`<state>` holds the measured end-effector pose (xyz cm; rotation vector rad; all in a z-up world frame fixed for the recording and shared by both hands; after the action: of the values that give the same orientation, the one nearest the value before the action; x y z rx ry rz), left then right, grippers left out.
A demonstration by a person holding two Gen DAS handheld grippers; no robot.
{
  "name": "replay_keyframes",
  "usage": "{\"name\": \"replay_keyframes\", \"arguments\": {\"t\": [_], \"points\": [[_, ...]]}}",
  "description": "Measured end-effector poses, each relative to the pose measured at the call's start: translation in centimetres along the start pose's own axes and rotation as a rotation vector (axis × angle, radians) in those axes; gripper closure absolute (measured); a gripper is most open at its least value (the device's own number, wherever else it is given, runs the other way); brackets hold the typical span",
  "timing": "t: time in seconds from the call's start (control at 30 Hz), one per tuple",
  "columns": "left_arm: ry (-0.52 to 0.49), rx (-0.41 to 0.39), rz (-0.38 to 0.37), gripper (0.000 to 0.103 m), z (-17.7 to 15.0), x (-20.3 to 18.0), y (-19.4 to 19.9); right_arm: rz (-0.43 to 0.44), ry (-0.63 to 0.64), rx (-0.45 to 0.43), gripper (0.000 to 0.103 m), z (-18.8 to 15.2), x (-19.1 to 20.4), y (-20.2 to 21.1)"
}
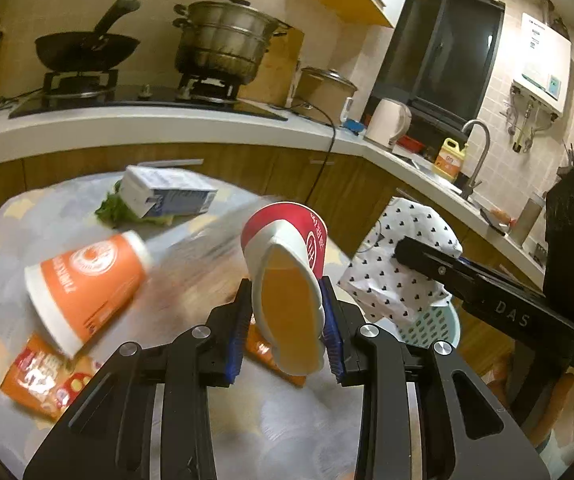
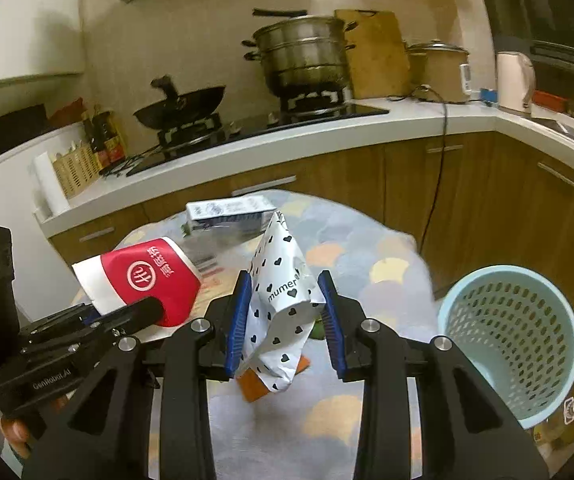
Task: Collect trash
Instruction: 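Carry both to the basket and open the right tool to drop the napkin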
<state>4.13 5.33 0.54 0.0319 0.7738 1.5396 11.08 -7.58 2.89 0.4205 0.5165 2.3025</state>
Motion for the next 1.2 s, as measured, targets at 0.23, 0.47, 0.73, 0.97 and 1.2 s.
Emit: {"name": "replay_keyframes", "arguments": {"t": [0.23, 0.47, 0.73, 0.97, 1.2], "points": [[-0.055, 0.003, -0.019, 0.072, 1.1, -3.3, -1.8, -0.077, -0.023, -0.018, 0.072, 0.2, -3.8, 1.2], [-0.063, 0.058, -0.056, 0.072, 0.9, -6.9, -5.8, -0.165, -0.092, 0.004, 0.072, -1.5, -10.0, 1.5], [-0.120, 0.162, -0.103, 0.072, -1.2, -12.5, -12.1, -0.388, -0.218, 0.077, 0.072, -6.1, -20.7, 2.2], [-0.187, 0.272, -0.128, 0.071, -4.3, -17.1, -18.6, -0.441, -0.313, 0.179, 0.072, -11.4, -26.1, 0.9], [-0.197, 0.356, -0.124, 0.065, -6.8, -18.4, -23.2, -0.465, -0.329, 0.271, 0.066, -14.1, -28.0, -0.9]]}}
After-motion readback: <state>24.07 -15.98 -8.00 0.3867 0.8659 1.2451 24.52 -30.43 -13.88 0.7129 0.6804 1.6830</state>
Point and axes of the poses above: each gripper's, at about its wrist camera, not at the fingertips, and y roughly against the way its jaws point, x to its left, z to its top, the point moved 8 cm from there along -y, roughly the way its jaws point, and after that the axes turned 9 degrees about y, right-handed, at the moved point
